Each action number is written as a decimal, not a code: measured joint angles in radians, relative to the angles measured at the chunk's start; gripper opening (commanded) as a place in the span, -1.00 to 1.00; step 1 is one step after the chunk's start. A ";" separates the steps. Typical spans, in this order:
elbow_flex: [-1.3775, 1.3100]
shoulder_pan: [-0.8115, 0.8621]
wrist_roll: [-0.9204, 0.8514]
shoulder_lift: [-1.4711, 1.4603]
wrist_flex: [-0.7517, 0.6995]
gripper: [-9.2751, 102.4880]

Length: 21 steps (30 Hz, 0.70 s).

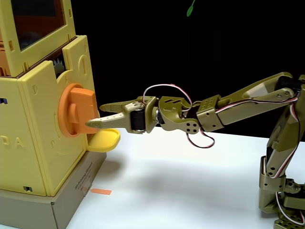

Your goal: Turn the button of vending machine.

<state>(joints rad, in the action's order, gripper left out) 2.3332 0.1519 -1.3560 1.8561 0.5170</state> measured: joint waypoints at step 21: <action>-0.161 -0.017 -0.041 -0.167 0.051 -0.59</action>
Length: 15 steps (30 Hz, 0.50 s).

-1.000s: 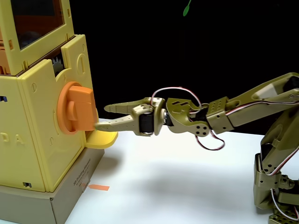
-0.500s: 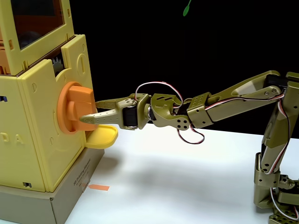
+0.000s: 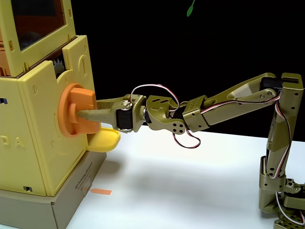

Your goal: Turn the button of vending machine.

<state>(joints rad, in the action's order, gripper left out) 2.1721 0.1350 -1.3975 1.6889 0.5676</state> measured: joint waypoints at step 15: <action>0.000 -0.031 -0.006 -0.011 0.006 -0.86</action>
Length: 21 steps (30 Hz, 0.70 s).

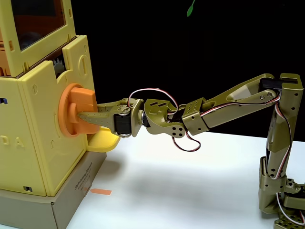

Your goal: Turn the button of vending machine.

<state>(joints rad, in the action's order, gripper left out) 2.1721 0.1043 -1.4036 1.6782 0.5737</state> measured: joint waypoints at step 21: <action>-0.002 -0.020 0.897 0.008 0.000 -0.86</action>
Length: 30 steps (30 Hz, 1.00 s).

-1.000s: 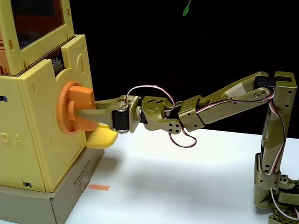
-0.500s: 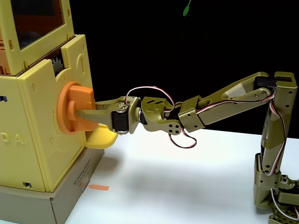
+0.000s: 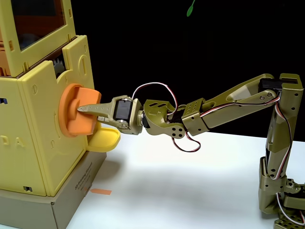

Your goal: Turn the button of vending machine.

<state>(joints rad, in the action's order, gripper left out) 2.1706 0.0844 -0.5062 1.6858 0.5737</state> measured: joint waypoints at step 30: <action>-0.002 -0.018 2.148 0.064 -0.115 -0.84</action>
<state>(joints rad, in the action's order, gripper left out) 2.1690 0.0660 1.6414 1.7503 0.4587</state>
